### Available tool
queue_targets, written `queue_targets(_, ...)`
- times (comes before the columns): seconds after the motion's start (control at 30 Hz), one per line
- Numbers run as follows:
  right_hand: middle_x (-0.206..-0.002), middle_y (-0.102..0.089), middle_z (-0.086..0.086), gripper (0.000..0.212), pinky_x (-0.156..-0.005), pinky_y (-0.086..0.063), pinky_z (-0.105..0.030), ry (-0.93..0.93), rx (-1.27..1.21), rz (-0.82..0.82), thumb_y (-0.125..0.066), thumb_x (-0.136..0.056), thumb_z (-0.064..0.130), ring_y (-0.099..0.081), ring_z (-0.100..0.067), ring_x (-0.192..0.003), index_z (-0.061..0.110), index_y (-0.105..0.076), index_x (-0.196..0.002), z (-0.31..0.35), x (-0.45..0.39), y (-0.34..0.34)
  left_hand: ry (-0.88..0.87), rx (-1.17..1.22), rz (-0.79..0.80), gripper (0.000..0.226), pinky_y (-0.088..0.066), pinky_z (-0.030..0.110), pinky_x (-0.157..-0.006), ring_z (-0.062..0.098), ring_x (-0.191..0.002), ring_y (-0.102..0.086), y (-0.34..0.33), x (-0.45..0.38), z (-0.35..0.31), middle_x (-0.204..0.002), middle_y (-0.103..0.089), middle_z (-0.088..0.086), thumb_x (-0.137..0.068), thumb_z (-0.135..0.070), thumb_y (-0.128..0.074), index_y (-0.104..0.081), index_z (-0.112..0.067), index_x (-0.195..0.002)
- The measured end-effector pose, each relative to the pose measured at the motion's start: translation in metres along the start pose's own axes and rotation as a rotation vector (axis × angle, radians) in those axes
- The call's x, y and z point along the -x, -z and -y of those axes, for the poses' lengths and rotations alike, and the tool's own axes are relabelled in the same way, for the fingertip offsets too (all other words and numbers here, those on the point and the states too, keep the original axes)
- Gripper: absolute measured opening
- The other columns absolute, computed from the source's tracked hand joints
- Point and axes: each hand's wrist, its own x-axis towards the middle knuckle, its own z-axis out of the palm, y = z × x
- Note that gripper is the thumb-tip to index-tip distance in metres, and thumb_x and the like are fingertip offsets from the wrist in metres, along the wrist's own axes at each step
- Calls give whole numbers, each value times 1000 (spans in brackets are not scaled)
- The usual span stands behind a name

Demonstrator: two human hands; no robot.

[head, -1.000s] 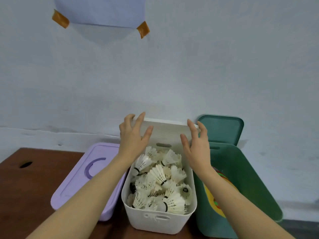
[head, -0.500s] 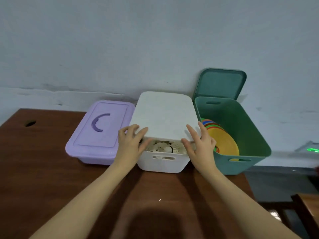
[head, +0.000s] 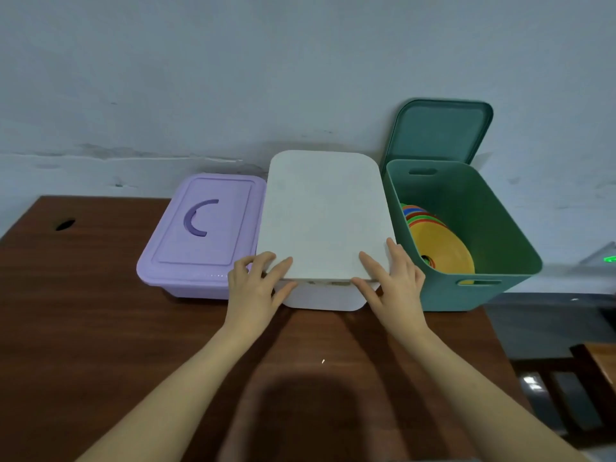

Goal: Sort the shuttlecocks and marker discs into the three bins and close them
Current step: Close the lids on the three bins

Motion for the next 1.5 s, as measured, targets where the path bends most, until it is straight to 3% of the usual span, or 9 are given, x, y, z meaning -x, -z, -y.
queue_targets(0.37, -137, -45, -18, 56, -95, -30, -51, -34, 54, 29, -25, -91, 60, -35, -39, -130, 25, -59, -120, -6, -2, 4, -57, 92, 88, 47, -40, 52, -96, 44, -126, -41, -4, -18, 1, -129, -55, 14, -94, -48, -38, -62, -13, -115)
queue_targets(0.6, -145, -38, -15, 62, -101, -25, -48, -55, 132, 116, -18, -91, 63, -31, -36, -134, 29, -51, -130, -9, -5, 1, -85, 5, 107, 53, -29, 43, -107, 35, -127, -44, -5, -15, 3, -126, -60, 9, -97, -49, -30, -66, -14, -115)
queue_targets(0.73, -146, -36, -12, 59, -102, -16, -42, -53, 160, 119, -20, -90, 63, -28, -34, -135, 32, -49, -132, -6, -6, 3, -45, 68, 109, 50, -42, 41, -93, 30, -121, -50, -3, -19, 4, -122, -62, 6, -93, -52, -37, -68, -17, -111)
queue_targets(0.87, -146, -36, -8, 62, -102, -14, -43, -76, 177, 154, -17, -88, 64, -26, -34, -134, 33, -47, -132, 0, -24, 5, -64, 37, 92, 45, -48, 40, -72, 31, -94, -55, 6, -44, 6, -106, -65, 2, -87, -48, -43, -68, -16, -107)
queue_targets(0.97, -147, -35, -7, 67, -105, -16, -44, -76, 169, 188, -11, -86, 64, -25, -32, -135, 33, -45, -133, 1, -50, 6, 15, -22, 226, 57, -45, 44, -83, 35, -103, -48, 2, -69, 2, -125, -56, 8, -85, -53, -37, -61, -15, -120)
queue_targets(1.03, -149, -32, -5, 63, -108, -17, -45, -77, 182, 225, -11, -87, 63, -24, -30, -137, 34, -41, -136, 0, -69, 6, 126, -43, 405, 65, -26, 44, -104, 32, -129, -29, -6, -90, 0, -148, -33, 6, -87, -58, -28, -43, -21, -137)
queue_targets(1.1, -152, -26, -4, 57, -111, -15, -45, -74, 202, 276, -15, -91, 61, -19, -28, -139, 36, -33, -139, -4, -90, 2, 172, -65, 507, 64, -12, 40, -112, 26, -141, -11, -16, -115, 4, -155, -15, 5, -91, -59, -27, -25, -25, -145)
queue_targets(1.33, -158, 1, -1, 61, -114, 0, -39, -64, 155, 424, -14, -91, 65, 5, -24, -144, 40, -10, -147, -18, -139, -17, 208, -97, 598, 69, 1, 40, -116, 18, -143, 9, -45, -154, 20, -157, 6, 4, -93, -58, -22, -3, -23, -149)
queue_targets(1.5, -158, 4, 1, 63, -113, 3, -36, -26, 193, 429, -12, -89, 68, 6, -22, -144, 42, -5, -146, -22, -150, -27, 241, -107, 579, 70, -1, 38, -116, 18, -144, 7, -51, -154, 25, -157, 4, 4, -92, -60, -23, -6, -23, -149)
